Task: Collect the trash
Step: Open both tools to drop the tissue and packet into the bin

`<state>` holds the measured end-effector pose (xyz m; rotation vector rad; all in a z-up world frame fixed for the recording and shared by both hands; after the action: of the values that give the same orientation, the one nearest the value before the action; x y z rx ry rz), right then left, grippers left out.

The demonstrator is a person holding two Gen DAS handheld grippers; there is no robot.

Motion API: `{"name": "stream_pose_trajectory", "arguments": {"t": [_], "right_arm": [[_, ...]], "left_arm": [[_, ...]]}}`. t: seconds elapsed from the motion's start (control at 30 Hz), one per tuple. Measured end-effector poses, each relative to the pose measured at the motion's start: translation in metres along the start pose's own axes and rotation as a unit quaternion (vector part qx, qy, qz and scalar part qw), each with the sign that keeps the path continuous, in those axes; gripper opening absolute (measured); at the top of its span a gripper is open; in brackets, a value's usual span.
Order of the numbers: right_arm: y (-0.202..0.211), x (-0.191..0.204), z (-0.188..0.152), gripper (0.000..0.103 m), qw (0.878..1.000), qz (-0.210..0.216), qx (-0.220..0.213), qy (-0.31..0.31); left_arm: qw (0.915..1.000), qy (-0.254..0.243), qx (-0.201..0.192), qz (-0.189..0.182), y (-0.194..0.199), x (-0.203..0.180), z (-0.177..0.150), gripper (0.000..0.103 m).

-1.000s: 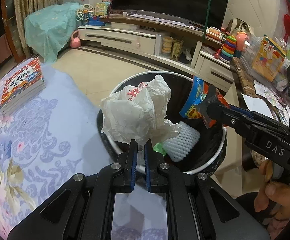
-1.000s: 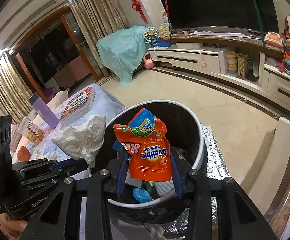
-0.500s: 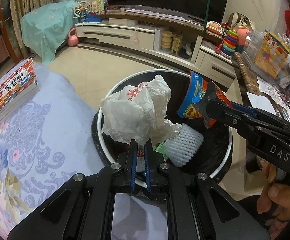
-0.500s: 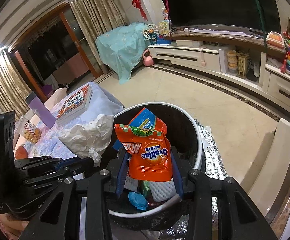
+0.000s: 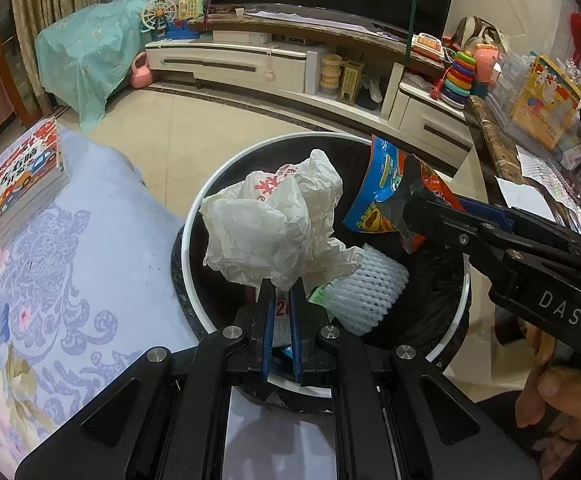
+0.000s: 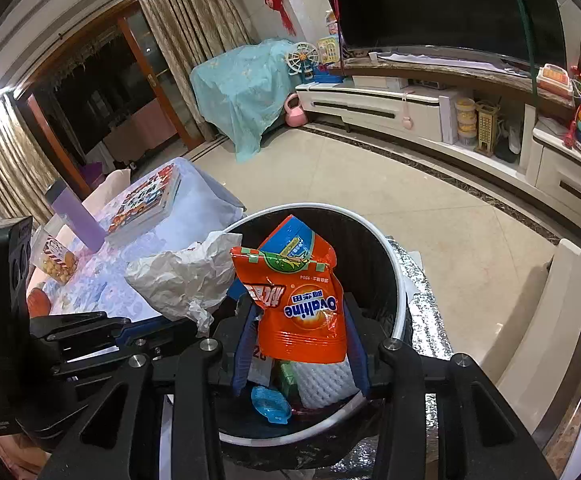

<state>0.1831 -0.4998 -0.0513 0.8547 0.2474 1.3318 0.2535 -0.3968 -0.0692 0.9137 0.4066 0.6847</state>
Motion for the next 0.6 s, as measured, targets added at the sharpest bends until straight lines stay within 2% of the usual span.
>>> {"name": "stream_pose_trajectory", "arguments": {"t": [0.47,0.5,0.57,0.6], "right_arm": [[-0.0027,-0.0031,0.0028,0.043,1.0,-0.002,0.006,-0.006],[-0.0028,-0.0033,0.0025,0.043,1.0,0.0,0.006,-0.006],[-0.004,-0.0031,0.0026,0.048,1.0,0.001,0.009,-0.006],[-0.0041,-0.0032,0.003,0.054,1.0,0.001,0.01,-0.006]], "left_arm": [[0.9999,0.003,0.009,0.006,-0.0041,0.0022,0.002,0.008],[0.9999,0.005,0.009,0.005,-0.0037,0.0029,0.0018,0.011],[0.9999,0.011,0.011,0.002,-0.0026,0.0051,0.0016,0.026],[0.9999,0.012,0.008,0.003,-0.0018,0.0058,0.0013,0.041]]}}
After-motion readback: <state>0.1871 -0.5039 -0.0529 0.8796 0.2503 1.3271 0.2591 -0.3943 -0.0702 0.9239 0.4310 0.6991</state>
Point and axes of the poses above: each gripper's, at about its wrist camera, not at the fingertips, and y roughly against the way its jaws point, x to its left, z to its top, the point moved 3 cm from there along -y, roughly the way its jaws point, and after that the axes turned 1 degree about -z, right-handed, at the moved point
